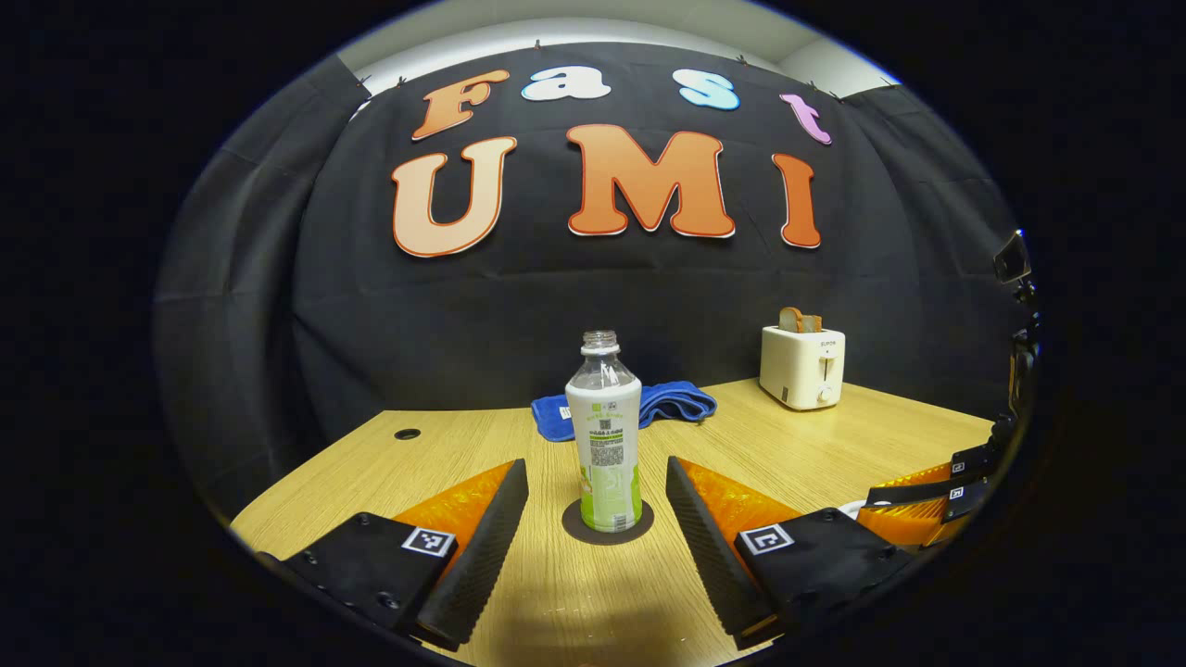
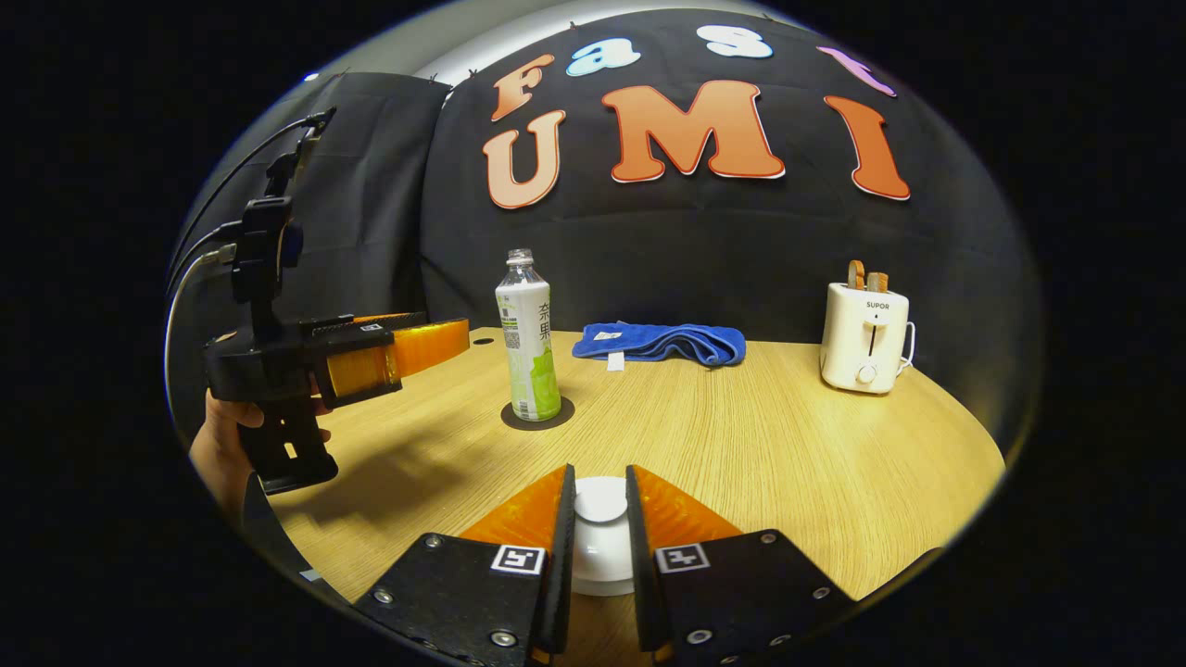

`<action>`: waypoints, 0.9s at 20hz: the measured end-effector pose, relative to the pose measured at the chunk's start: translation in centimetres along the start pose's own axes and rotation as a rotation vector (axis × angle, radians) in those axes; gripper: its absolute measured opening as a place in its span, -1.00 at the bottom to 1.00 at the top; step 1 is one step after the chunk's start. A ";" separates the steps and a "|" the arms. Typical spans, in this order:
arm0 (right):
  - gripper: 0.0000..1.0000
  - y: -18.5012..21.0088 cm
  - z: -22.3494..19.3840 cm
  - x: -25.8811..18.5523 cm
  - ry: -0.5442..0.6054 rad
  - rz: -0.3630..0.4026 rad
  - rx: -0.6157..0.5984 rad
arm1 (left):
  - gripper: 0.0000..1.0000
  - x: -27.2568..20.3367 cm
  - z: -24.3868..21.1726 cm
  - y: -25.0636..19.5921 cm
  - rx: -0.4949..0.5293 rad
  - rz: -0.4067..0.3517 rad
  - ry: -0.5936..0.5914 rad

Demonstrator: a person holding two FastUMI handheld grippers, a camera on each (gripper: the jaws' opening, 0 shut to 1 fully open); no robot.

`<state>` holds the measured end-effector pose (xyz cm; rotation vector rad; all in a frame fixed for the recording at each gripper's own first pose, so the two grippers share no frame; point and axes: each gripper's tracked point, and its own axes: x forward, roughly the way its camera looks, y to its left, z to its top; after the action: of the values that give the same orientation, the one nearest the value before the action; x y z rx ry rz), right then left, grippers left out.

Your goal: Open the teacup lid with one hand, grasp the water bottle and pour water into the teacup with the other hand; after pouring, place the water bottle on the coaster and then close the teacup lid.

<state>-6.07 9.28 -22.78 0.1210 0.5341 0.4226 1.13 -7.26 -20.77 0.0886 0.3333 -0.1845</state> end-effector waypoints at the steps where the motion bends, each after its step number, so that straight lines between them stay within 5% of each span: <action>1: -0.34 -0.1 0.4 -0.1 -0.011 -0.006 -0.004 | 0.92 -0.1 0.3 -0.1 0.001 0.001 -0.006; 4: -0.06 -0.3 3.1 -0.9 -0.091 -0.029 0.002 | 0.92 -0.7 1.2 -0.1 -0.007 -0.002 -0.026; 15: 0.15 -2.9 11.7 -3.6 -0.305 -0.181 -0.077 | 0.92 -5.3 4.9 2.8 -0.076 0.064 -0.094; 18: 0.47 -3.4 13.5 -4.3 -0.349 -0.225 -0.088 | 0.92 -7.1 6.4 4.3 -0.081 0.105 -0.135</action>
<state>-1.19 4.34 -9.93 0.0475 0.1815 0.1981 -2.63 -2.65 -12.09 0.0129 0.2004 -0.0728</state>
